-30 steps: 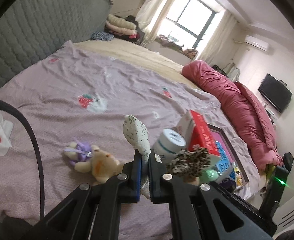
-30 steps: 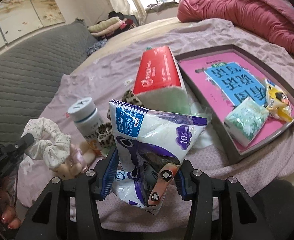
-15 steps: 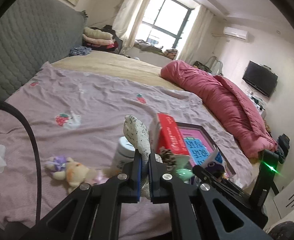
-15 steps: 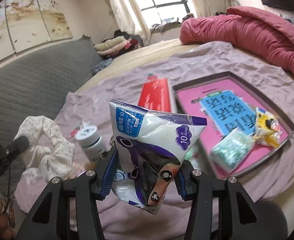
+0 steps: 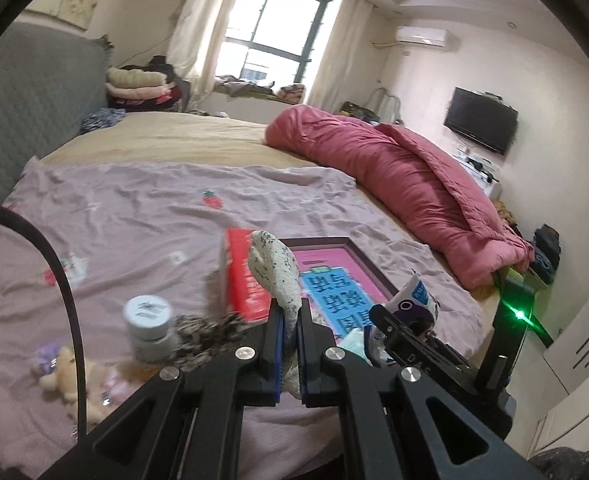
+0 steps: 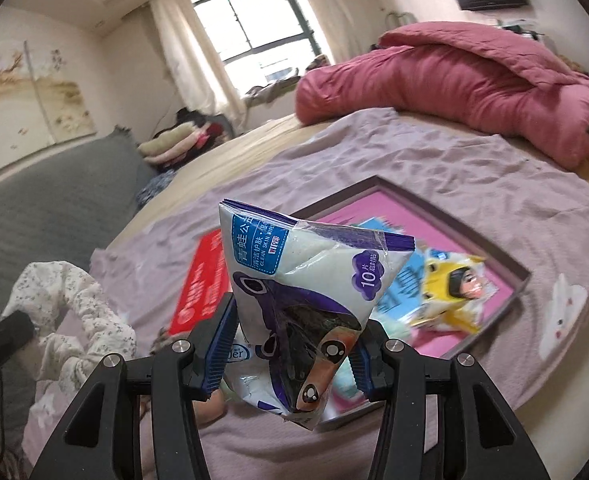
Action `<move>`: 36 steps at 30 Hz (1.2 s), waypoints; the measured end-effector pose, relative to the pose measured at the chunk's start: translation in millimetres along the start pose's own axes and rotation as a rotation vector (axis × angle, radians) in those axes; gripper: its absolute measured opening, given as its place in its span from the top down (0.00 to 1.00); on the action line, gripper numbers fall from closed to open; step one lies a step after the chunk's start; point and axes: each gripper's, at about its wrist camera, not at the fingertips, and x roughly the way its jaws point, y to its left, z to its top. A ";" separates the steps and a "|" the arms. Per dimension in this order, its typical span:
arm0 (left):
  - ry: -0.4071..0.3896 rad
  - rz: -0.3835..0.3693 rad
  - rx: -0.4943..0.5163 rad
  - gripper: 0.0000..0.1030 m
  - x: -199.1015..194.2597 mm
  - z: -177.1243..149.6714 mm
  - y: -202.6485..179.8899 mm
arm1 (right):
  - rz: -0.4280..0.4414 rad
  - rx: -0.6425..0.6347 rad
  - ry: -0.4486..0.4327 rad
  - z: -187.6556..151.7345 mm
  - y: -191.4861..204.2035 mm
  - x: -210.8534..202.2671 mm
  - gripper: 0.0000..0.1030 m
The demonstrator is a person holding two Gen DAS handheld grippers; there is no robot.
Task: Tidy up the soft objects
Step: 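Lift the floral scrunchie and white-blue snack bag and carry them to the tray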
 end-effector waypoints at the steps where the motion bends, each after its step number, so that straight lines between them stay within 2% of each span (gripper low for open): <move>1: 0.001 -0.009 0.008 0.95 3.0 2.1 -6.7 | -0.013 0.008 -0.013 3.3 -6.1 -0.4 0.50; 9: 0.016 -0.044 0.069 0.95 30.2 14.6 -48.8 | -0.097 0.062 -0.085 20.1 -49.0 -7.0 0.50; 20: 0.063 -0.083 0.132 0.95 84.0 15.5 -97.1 | -0.182 0.152 -0.119 26.1 -94.3 -8.2 0.50; 26: 0.132 -0.107 0.121 0.95 126.7 7.8 -108.8 | -0.199 0.189 -0.106 25.1 -114.6 -1.7 0.50; 32: 0.228 -0.157 0.054 0.95 168.9 -6.9 -105.8 | -0.200 0.201 -0.094 24.0 -120.6 3.3 0.50; 36: 0.276 -0.132 0.042 0.95 192.3 -16.8 -101.7 | -0.207 0.196 -0.071 25.1 -120.7 10.6 0.50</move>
